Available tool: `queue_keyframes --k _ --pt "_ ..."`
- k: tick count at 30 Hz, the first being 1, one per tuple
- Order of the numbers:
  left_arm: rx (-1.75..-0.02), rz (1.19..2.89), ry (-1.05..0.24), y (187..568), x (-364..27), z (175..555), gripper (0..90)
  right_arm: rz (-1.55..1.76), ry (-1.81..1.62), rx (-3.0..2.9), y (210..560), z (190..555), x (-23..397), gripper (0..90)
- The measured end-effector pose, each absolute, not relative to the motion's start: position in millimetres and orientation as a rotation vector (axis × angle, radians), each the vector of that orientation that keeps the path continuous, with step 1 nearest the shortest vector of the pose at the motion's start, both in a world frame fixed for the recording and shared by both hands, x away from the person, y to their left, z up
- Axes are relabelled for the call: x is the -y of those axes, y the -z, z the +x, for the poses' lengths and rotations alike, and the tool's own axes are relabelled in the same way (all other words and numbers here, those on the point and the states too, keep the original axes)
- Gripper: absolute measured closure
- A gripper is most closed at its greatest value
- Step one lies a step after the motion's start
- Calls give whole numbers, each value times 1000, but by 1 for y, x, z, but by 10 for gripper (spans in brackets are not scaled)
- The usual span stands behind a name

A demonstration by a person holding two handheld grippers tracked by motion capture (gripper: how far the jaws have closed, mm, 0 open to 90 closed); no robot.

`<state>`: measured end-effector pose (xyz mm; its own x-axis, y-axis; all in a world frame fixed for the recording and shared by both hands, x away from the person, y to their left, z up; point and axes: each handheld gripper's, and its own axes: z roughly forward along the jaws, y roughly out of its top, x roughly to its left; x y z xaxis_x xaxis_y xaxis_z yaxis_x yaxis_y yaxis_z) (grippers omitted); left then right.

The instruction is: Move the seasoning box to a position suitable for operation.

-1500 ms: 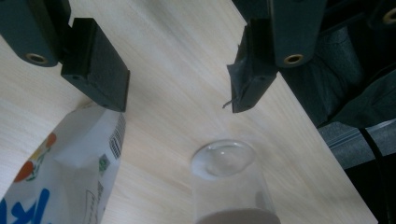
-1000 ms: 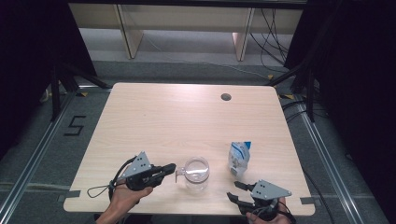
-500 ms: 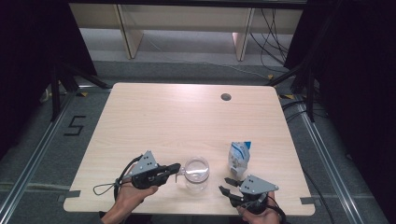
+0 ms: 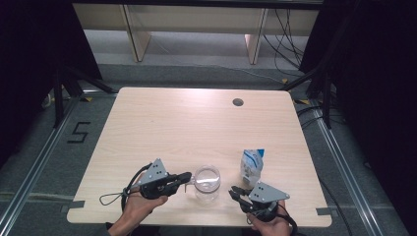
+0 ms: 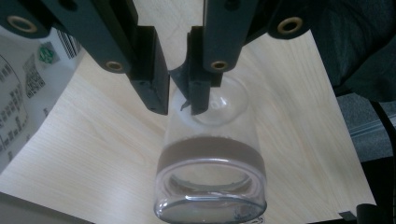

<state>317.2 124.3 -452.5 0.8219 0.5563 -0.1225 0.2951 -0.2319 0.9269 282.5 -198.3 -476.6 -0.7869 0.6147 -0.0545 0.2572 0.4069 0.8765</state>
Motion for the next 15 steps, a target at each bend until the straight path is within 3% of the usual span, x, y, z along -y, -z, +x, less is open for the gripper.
queue_keyframes --k 7,15 --pt "-639 1831 -269 454 -123 318 881 713 -1366 -2307 479 289 190 870" --pt "-639 1828 -274 455 -123 318 882 722 -1364 -2286 478 290 188 879"
